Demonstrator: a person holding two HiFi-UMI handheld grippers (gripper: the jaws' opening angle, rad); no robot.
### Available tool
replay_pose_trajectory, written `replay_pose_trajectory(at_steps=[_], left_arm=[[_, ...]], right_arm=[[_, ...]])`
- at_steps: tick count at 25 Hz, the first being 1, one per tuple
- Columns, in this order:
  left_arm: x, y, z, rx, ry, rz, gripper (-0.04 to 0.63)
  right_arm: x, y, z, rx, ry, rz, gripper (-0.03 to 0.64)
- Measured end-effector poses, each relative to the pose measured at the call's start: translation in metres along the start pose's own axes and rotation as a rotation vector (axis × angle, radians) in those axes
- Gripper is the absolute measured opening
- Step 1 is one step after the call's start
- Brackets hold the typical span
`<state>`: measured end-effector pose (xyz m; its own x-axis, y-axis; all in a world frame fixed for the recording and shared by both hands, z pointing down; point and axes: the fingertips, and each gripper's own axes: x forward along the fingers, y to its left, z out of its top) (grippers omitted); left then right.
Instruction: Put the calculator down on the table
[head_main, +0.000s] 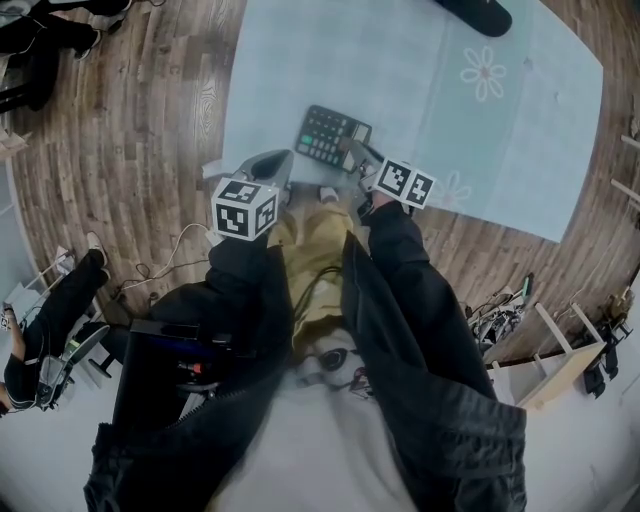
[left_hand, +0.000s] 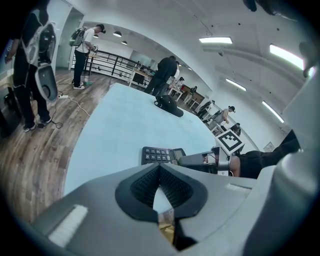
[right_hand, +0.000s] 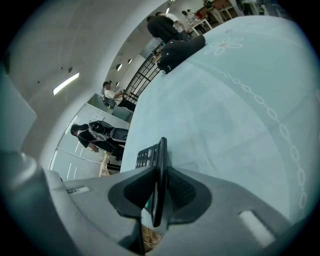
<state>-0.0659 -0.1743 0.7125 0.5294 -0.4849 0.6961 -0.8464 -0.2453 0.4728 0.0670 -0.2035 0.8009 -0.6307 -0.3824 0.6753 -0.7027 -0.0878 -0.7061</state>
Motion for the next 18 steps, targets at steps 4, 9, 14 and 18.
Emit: replay_pose_trajectory(at_steps=[4,9,14,18], left_arm=[[-0.008,-0.01,0.009,0.023,-0.023,-0.006,-0.005],[-0.016,-0.023,0.041,0.081,-0.082,-0.033,-0.005],[-0.034,-0.046,0.091,0.137,-0.175,-0.075,-0.004],[-0.057,-0.067,0.133,0.208,-0.254,-0.085,-0.003]], right_arm=[[-0.011,0.003,0.001,-0.03,-0.017,-0.018,0.149],[-0.041,0.012,0.017,-0.079,-0.098,-0.06,0.152],[-0.091,0.05,0.06,-0.183,-0.279,-0.071,0.133],[-0.128,0.111,0.099,-0.334,-0.411,-0.031,0.105]])
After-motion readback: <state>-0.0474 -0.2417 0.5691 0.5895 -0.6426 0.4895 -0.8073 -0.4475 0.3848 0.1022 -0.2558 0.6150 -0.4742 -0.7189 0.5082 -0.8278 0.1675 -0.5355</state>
